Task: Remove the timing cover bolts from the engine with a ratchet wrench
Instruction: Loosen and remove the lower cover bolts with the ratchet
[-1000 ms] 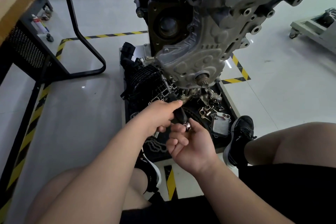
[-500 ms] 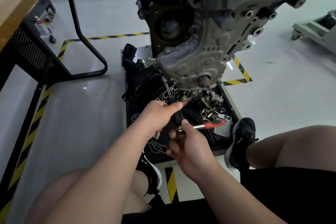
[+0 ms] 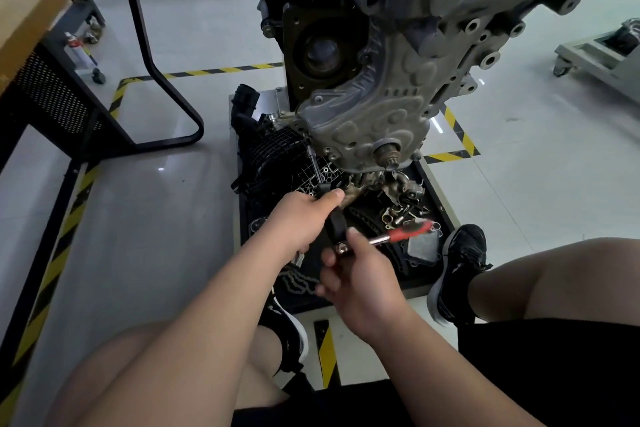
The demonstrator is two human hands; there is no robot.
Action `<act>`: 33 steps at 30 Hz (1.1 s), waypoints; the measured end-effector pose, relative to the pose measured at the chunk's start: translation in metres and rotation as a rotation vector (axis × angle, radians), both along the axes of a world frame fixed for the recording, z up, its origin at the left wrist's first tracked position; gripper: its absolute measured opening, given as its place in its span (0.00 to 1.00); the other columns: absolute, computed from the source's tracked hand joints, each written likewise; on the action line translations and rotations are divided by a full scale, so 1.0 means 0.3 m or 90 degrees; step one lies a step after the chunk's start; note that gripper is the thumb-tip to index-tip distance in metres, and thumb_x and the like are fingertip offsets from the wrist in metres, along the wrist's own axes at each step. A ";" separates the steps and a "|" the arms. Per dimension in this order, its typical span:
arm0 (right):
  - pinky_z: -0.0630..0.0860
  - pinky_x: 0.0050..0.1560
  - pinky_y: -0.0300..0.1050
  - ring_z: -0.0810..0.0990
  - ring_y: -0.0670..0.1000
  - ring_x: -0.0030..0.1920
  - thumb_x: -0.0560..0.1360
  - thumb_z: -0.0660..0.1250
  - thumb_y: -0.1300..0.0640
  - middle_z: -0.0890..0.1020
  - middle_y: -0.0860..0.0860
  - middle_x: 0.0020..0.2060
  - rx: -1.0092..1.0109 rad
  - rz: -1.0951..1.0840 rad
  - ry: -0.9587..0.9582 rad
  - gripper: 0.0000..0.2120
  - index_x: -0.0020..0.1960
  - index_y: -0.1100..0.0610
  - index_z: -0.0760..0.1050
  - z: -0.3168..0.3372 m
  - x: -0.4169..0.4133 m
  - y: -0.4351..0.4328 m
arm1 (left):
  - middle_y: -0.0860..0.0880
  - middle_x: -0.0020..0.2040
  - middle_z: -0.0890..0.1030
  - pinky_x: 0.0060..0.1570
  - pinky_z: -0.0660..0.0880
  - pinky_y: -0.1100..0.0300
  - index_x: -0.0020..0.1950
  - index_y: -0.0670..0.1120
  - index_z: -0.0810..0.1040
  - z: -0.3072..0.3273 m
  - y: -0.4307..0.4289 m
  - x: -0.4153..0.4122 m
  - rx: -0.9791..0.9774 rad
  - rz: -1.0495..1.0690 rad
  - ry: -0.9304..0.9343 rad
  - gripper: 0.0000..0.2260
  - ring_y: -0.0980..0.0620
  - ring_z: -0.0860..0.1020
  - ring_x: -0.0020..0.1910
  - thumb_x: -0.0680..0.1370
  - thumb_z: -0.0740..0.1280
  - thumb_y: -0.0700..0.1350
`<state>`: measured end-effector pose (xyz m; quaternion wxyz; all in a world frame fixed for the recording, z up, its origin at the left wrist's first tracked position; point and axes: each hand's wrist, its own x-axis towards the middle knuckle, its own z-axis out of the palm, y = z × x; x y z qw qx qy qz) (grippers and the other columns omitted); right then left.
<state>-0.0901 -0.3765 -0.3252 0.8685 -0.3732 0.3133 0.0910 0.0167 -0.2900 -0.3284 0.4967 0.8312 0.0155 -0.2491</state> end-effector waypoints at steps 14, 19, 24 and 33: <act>0.68 0.24 0.38 0.63 0.45 0.18 0.75 0.58 0.34 0.68 0.46 0.23 0.338 0.052 0.079 0.28 0.34 0.56 0.76 0.016 -0.021 -0.005 | 0.57 0.18 0.68 0.19 0.60 0.69 0.49 0.41 0.79 0.007 -0.002 -0.014 0.005 -0.011 -0.013 0.24 0.60 0.65 0.14 0.73 0.68 0.62; 0.68 0.25 0.39 0.62 0.47 0.20 0.75 0.61 0.34 0.68 0.48 0.23 0.161 0.018 0.061 0.27 0.32 0.56 0.77 0.013 -0.023 0.014 | 0.54 0.23 0.73 0.24 0.69 0.63 0.39 0.44 0.78 0.018 -0.001 -0.017 -0.018 -0.015 -0.026 0.21 0.59 0.71 0.19 0.72 0.69 0.62; 0.63 0.27 0.40 0.67 0.44 0.22 0.74 0.60 0.34 0.70 0.45 0.21 -0.816 0.256 -0.021 0.26 0.30 0.53 0.66 0.006 -0.028 -0.051 | 0.46 0.52 0.75 0.48 0.76 0.54 0.59 0.31 0.70 0.012 0.004 -0.028 0.064 0.004 -0.105 0.35 0.48 0.75 0.53 0.72 0.69 0.62; 0.68 0.31 0.44 0.69 0.48 0.24 0.80 0.55 0.39 0.71 0.49 0.25 -0.532 0.227 -0.006 0.27 0.38 0.61 0.74 -0.023 -0.023 -0.062 | 0.51 0.29 0.78 0.29 0.69 0.60 0.39 0.47 0.78 0.000 0.002 -0.015 0.075 -0.024 -0.053 0.20 0.59 0.76 0.27 0.73 0.67 0.64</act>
